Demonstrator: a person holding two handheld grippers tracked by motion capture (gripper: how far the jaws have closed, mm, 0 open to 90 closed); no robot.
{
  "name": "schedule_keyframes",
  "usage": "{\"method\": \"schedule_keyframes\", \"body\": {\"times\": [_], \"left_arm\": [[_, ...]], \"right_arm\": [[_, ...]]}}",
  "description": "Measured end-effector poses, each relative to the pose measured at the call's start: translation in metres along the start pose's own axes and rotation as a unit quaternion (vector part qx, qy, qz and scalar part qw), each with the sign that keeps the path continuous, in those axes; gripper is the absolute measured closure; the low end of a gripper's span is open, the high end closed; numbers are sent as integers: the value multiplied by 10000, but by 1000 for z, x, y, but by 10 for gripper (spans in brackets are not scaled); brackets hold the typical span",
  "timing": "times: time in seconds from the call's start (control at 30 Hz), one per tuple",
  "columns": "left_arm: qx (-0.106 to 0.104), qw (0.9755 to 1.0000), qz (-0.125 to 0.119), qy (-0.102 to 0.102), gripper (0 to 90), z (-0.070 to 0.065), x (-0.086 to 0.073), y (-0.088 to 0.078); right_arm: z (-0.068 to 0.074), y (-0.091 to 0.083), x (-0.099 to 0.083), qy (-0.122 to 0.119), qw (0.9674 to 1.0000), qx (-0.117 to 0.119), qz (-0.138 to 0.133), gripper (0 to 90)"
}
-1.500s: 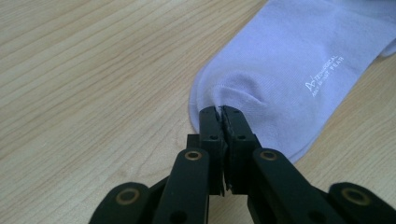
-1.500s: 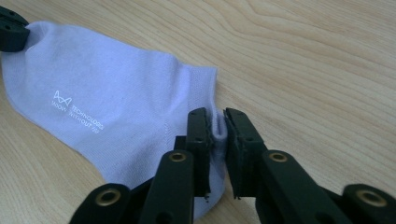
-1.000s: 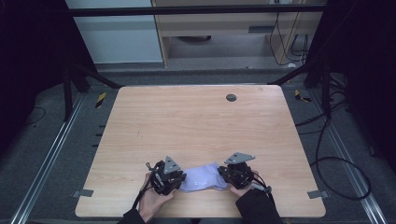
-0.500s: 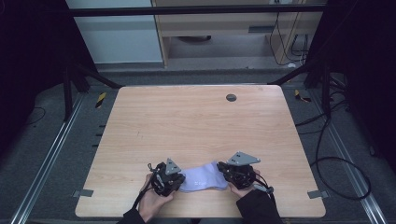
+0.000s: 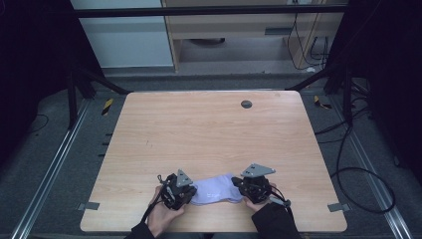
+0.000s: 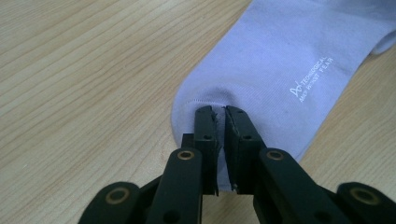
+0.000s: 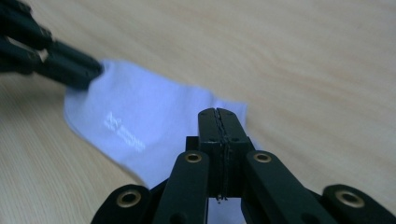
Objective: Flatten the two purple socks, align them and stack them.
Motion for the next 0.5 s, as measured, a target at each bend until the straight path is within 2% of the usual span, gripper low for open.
{"method": "schedule_keyframes", "body": {"times": [0.17, 0.37, 0.5], "left_arm": [[9, 10000, 14, 8, 832, 0, -1, 0], [11, 10000, 14, -32, 830, 1, -2, 0], [14, 10000, -26, -63, 819, 2, -2, -1]], "right_arm": [[7, 16, -24, -6, 9985, 90, 548, 900], [12, 17, -26, 18, 9986, 200, 483, 900], [13, 16, -27, 17, 9987, 192, 475, 899]]}}
Point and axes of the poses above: each handheld gripper's, and its own axes: y roughly forward along the jaws, x roughly out of its top, z roughly to its left, the point moved 9 cm from there along y, roughly forward along the jaws, and after that the axes turned 1 degree about y, right-handed, at the moved point
